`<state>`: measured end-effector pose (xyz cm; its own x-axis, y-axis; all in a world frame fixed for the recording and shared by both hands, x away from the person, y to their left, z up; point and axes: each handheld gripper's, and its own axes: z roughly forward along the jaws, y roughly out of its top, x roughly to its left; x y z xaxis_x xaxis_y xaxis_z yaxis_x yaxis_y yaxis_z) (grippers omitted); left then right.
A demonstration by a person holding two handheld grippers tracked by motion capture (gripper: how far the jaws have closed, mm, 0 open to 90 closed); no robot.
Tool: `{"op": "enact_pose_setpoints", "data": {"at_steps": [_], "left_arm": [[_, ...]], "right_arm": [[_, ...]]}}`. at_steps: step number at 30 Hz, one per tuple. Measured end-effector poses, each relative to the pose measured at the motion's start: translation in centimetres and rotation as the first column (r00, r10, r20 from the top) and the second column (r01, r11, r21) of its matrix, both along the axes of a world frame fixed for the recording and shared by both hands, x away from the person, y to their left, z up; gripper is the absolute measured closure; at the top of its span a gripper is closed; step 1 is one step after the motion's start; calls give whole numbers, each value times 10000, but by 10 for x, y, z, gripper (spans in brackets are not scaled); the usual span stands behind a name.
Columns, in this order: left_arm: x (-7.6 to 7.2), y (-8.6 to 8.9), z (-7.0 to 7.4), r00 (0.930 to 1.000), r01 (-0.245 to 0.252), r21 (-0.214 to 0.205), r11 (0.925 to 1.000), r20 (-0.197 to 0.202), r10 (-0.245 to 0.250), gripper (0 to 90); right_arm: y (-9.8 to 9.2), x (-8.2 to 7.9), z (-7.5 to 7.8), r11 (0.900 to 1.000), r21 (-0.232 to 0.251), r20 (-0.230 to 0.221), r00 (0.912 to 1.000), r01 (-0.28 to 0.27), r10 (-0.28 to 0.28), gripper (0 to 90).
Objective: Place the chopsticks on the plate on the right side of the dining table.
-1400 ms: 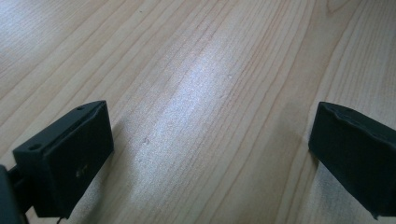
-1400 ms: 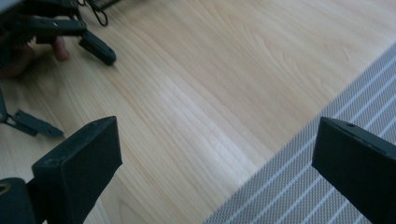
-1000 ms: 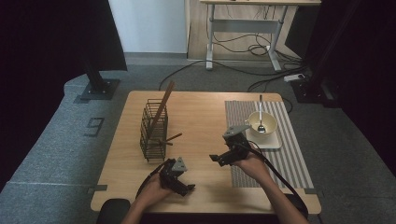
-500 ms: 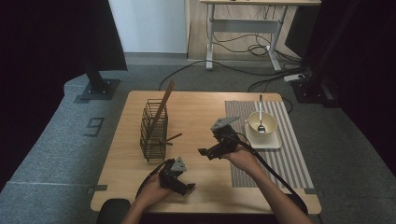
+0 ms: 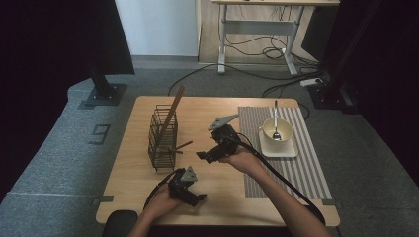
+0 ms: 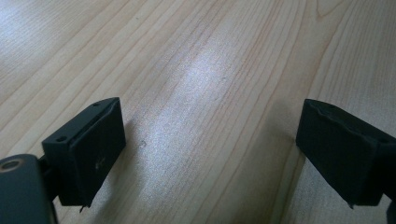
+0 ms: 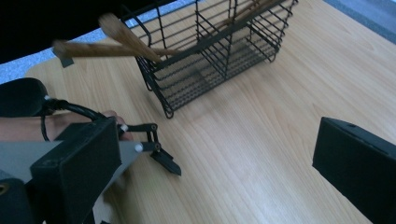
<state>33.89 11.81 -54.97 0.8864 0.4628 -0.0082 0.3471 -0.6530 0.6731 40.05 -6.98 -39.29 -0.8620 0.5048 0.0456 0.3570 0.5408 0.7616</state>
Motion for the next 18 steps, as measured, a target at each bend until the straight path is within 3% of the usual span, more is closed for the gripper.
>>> {"op": "enact_pose_setpoints", "data": {"at_steps": [12,18], "left_arm": [[0,0,0,10000,39,44,10000,-7,-39,78],[0,0,0,10000,76,75,9999,-9,-76,77]], "right_arm": [[25,8,6,9997,-195,99,9999,-132,134,7],[39,13,4,9997,-18,-76,9997,-242,242,87]]}}
